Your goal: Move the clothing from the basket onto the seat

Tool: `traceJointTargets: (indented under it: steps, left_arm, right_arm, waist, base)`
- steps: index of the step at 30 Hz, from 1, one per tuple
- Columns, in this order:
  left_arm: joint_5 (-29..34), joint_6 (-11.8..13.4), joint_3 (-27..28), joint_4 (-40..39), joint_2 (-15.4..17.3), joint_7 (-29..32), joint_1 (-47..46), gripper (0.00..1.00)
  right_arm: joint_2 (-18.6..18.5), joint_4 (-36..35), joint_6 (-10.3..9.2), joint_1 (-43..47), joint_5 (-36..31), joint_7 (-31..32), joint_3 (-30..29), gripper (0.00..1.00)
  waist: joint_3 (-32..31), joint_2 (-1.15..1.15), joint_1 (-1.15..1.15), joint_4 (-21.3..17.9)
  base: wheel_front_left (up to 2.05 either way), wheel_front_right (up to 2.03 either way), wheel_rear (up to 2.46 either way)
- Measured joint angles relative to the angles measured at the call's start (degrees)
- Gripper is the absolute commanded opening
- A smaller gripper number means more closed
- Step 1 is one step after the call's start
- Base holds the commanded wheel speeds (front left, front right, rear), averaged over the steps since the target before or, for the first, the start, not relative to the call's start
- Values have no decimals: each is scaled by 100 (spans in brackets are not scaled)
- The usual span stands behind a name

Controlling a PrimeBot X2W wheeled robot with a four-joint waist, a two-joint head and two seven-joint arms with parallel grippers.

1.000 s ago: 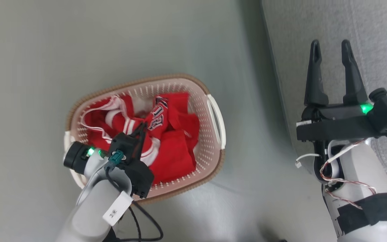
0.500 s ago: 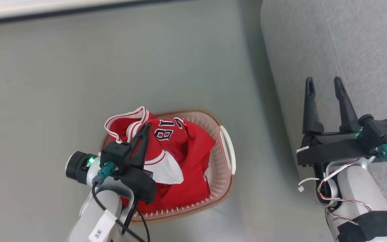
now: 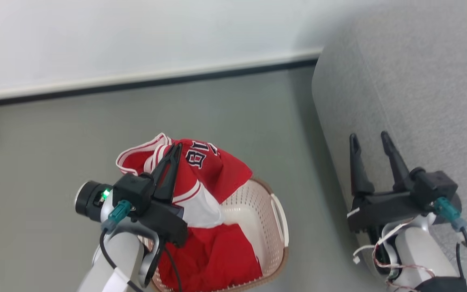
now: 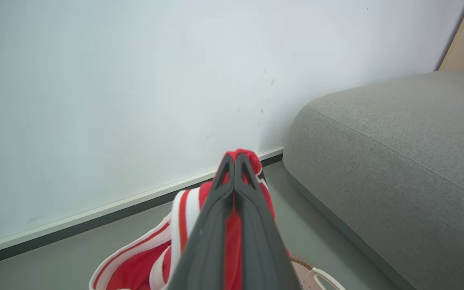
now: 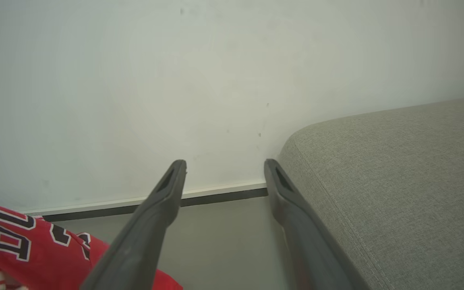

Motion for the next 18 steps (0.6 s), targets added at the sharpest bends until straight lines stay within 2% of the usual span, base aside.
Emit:
traceJointTargets:
  steps: [11,18]
  left_arm:
    - [-32,-96,12,-237,134,0,454,0]
    - [-42,-100,-71,-490,174,0,560,0]
  right_arm:
    - [27,324,225,507,-46,0,301,100]
    - [29,314,327,744,-88,0,467,100]
  waist:
    - [-1030,0,0,-44]
    - [-1433,0,0,-76]
  base:
    - [0,0,0]
    - [0,0,0]
